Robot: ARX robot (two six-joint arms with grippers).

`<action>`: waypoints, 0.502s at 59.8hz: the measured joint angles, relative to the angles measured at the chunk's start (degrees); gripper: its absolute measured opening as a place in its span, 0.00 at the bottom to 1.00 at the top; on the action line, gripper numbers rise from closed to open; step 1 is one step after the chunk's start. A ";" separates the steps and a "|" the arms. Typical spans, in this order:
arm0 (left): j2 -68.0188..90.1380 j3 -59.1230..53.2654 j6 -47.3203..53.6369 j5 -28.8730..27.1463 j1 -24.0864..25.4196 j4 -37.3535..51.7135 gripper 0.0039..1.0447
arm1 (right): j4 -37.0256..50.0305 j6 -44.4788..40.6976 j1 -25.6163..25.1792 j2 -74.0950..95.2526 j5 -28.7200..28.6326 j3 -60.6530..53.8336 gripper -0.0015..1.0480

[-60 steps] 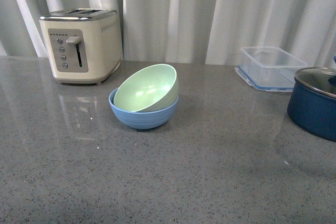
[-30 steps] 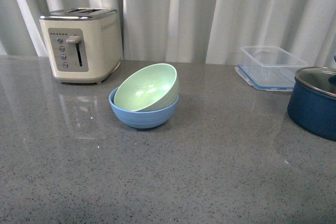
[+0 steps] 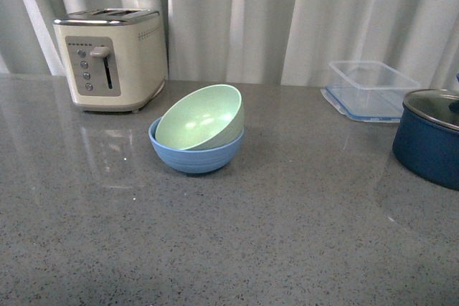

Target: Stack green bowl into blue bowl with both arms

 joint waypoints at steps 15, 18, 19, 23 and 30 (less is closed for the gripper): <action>0.00 0.00 0.00 0.00 0.00 0.00 0.94 | -6.95 0.00 0.00 -7.69 -0.04 0.00 0.01; 0.00 0.00 0.00 0.00 0.00 0.00 0.94 | -8.41 0.00 0.00 -9.05 -0.04 0.00 0.01; 0.00 0.00 0.00 0.00 0.00 0.00 0.94 | -8.68 0.00 0.00 -9.31 -0.04 0.00 0.01; 0.00 0.00 0.00 0.00 0.00 0.00 0.94 | -10.12 0.00 0.00 -10.78 -0.04 0.00 0.01; 0.00 0.00 0.00 0.00 0.00 0.00 0.94 | -12.76 0.00 0.00 -13.62 -0.04 0.00 0.01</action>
